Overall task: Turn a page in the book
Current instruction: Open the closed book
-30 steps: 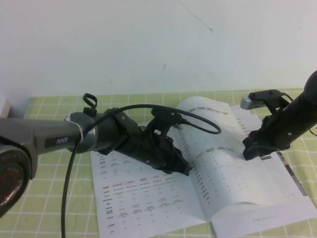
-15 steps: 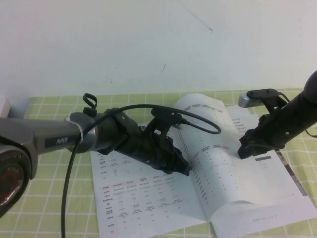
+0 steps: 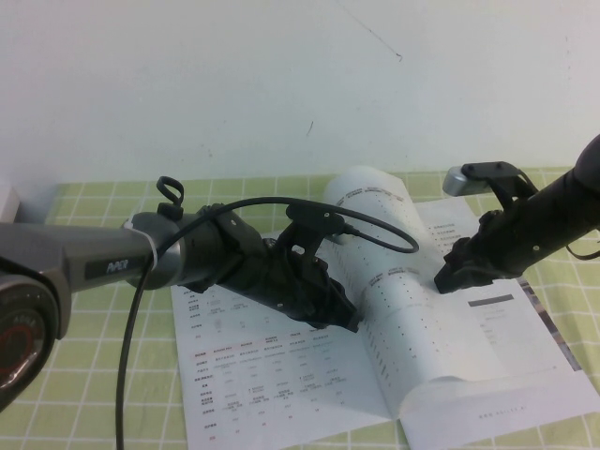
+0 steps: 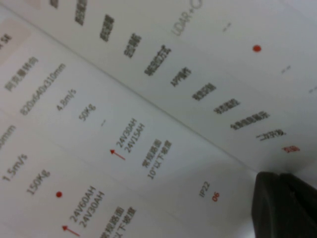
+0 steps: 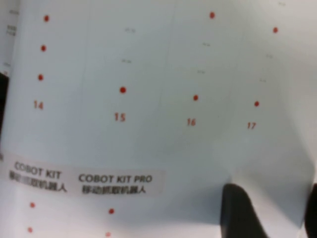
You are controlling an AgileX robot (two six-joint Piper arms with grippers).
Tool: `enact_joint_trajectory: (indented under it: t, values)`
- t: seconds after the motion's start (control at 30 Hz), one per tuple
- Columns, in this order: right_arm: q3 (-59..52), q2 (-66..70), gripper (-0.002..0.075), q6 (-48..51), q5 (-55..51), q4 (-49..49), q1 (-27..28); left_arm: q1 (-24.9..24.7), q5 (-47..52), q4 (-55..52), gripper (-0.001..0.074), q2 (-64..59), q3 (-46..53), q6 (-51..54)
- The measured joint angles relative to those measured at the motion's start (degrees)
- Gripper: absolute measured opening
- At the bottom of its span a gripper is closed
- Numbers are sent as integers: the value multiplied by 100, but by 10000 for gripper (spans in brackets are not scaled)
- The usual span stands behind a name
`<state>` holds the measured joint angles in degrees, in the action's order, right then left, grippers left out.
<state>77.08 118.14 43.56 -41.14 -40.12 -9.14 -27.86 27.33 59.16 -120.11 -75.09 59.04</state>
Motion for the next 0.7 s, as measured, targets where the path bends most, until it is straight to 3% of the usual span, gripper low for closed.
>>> enact_joint_trajectory:
  t: [0.7]
  values:
    - [0,0,260,191,-100,231,-10,0,0,0,-4,0,0,21]
